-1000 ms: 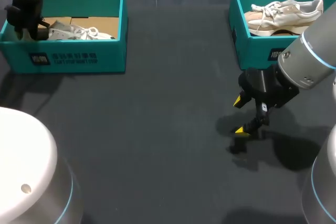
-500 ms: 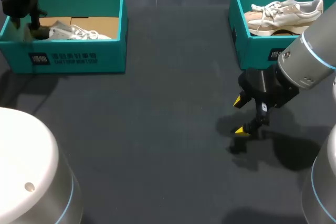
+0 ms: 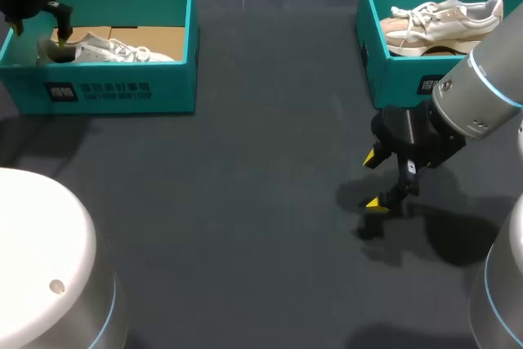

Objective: Take the shoe out of the shoebox, open the shoe tongue, remove and reinsert the insole, then place the shoe into the shoebox

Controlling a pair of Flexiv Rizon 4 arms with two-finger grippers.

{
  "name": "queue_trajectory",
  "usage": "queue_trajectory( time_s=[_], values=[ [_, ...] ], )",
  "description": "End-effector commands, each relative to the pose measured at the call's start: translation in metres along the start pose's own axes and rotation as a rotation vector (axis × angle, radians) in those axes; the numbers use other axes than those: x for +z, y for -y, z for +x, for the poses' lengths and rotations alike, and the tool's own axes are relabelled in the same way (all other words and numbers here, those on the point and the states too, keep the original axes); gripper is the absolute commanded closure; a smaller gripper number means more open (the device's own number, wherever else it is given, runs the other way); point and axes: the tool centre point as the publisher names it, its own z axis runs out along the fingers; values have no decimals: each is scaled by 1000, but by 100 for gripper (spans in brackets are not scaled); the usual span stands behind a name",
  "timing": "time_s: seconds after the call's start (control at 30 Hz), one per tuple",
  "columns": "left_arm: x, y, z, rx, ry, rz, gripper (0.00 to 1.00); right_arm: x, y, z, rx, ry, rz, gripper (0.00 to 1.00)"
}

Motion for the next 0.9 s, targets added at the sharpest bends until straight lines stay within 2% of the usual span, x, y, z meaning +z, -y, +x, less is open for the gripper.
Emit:
queue_trajectory(
  time_s=[0.03, 0.4, 0.9],
  values=[
    [-19, 14, 9, -10, 26, -16, 0, 1, 0, 2, 0, 3, 1, 0],
    [-65, 37, 14, -72, 26, 26, 0, 1, 0, 2, 0, 3, 1, 0],
    [-112, 50, 35, -147, 124, -2, 0, 1, 0, 2, 0, 3, 1, 0]
  ],
)
